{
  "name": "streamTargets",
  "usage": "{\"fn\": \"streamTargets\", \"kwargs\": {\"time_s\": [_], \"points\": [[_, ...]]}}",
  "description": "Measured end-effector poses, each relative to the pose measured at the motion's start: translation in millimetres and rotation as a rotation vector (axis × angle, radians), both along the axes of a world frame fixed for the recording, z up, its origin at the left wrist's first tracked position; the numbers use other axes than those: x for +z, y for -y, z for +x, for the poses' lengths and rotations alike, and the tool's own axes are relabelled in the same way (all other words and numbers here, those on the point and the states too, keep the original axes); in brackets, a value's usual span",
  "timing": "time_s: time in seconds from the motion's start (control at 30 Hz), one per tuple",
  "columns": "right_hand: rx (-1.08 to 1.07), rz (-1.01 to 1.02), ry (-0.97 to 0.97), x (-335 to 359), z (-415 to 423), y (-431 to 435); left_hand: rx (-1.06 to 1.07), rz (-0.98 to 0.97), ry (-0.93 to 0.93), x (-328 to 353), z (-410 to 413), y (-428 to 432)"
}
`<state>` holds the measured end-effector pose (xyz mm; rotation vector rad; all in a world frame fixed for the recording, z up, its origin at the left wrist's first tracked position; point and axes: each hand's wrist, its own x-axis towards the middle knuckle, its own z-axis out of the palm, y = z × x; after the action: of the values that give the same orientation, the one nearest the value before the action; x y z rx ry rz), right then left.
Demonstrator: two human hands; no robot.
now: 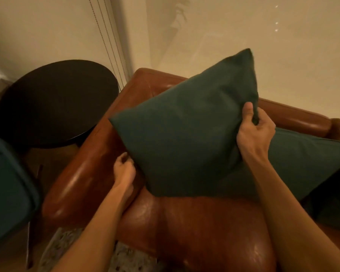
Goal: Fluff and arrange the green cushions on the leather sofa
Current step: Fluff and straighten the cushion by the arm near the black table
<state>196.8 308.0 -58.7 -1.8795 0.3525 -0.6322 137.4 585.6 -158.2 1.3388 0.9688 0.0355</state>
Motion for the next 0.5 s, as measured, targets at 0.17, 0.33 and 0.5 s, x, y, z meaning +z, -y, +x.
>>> {"fn": "streamTargets", "kwargs": {"time_s": [0.17,0.33,0.5], "points": [[0.177,-0.366,0.210,8.4,-26.0,-38.3,-0.066,0.366,0.415,70.0,0.0,-9.6],[0.369,-0.630,0.302,9.6,-38.1,-57.3,-0.594,0.776,0.728,153.0,-0.3,8.1],[0.593,-0.765,0.167,-29.7,-49.6,-56.8,-1.266,1.569,0.279,159.2,20.1,46.2]]}}
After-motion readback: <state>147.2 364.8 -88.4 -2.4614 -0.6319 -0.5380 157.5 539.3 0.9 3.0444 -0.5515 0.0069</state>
